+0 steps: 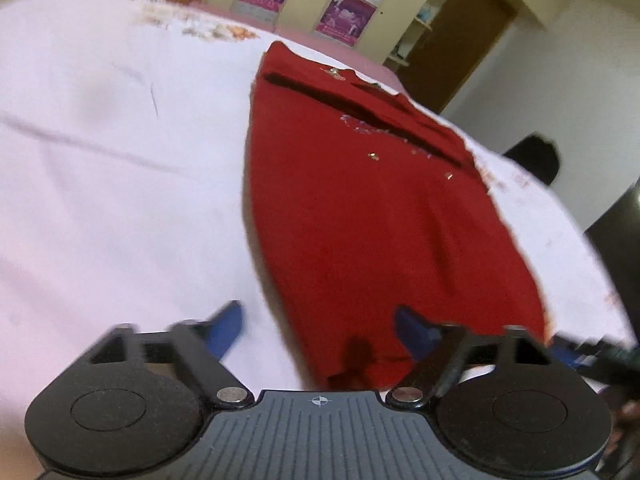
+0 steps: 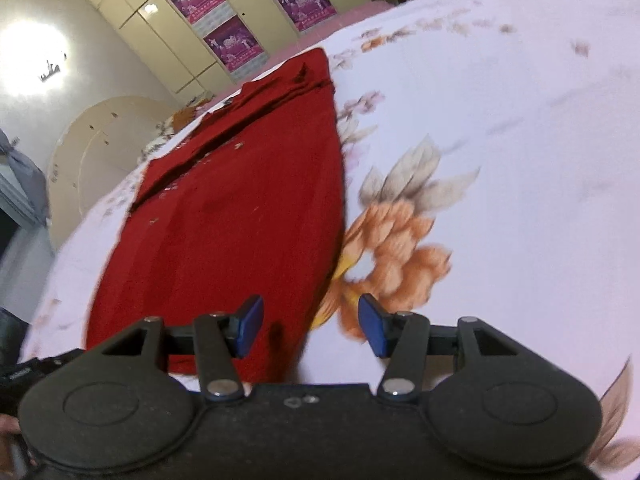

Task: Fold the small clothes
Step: 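Grasp the sweater hem with the left gripper while the right gripper grasps beside it, then lift the hem with both grippers and fold it toward the collar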

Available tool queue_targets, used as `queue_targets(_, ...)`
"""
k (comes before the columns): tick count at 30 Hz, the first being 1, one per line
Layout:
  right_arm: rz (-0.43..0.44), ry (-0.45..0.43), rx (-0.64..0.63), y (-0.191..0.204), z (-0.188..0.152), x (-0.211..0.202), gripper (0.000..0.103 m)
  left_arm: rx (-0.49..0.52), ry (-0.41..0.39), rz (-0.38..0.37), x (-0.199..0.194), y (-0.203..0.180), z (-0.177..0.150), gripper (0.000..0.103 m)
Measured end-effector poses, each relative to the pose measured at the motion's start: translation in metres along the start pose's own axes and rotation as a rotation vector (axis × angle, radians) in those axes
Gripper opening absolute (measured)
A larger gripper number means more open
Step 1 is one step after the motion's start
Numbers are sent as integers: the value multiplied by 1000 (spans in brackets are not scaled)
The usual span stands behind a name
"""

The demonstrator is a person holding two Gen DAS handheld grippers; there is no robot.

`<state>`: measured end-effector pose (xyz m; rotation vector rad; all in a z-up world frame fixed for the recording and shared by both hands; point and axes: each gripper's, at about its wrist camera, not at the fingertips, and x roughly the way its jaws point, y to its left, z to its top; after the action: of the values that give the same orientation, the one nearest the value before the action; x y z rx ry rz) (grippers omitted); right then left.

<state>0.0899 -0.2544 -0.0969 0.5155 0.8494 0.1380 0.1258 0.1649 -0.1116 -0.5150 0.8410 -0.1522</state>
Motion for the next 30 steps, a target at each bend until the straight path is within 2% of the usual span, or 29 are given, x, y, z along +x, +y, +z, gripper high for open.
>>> queue_targets(2, 34, 9, 23, 0, -4, 1, 53, -91, 10, -60, 5, 11, 1, 58)
queue_targets(4, 52, 13, 35, 2, -5, 3, 53, -161, 12, -114, 10, 21, 2, 58)
queue_targets(10, 136, 34, 136, -4, 0, 14, 50, -286, 5, -221, 27, 41, 2, 58)
queue_targets(14, 185, 53, 205, -12, 3, 24, 36, -305, -2, -259, 36, 40, 1, 58)
queue_targets(16, 194, 63, 222, -13, 2, 29, 30, -278, -3, -242, 37, 33, 2, 58)
queue_targets(17, 196, 68, 225, -12, 2, 31, 29, -253, -4, -214, 38, 29, 2, 45)
queue_targets(18, 197, 71, 220, -11, 2, 31, 27, -219, 5, -153, 37, 26, 5, 13)
queue_targets(19, 196, 74, 210, -8, 2, 32, 25, -185, 15, -87, 37, 24, 7, 3)
queue_targets(20, 184, 77, 190, -5, 2, 33, 9, -178, 12, -75, 37, 23, 9, 3)
queue_targets(21, 150, 78, 139, 1, 4, 33, 5, -188, -5, -75, 34, 23, 10, 3)
queue_targets(23, 116, 41, 28, 14, 8, 26, 5, -163, -80, -93, 15, 15, 18, 3)
queue_targets(25, 132, -6, -74, 33, 16, 10, 5, -144, -136, -134, -5, 8, 25, 3)
queue_targets(26, 142, -35, -126, 43, 20, -1, 5, -122, -148, -127, -11, 4, 27, 3)
queue_targets(28, 155, -82, -215, 61, 24, -20, 5, -100, -134, -93, -12, 6, 26, 3)
queue_targets(30, 144, -89, -230, 61, 24, -22, 5, -87, -73, -16, 3, 15, 17, 3)
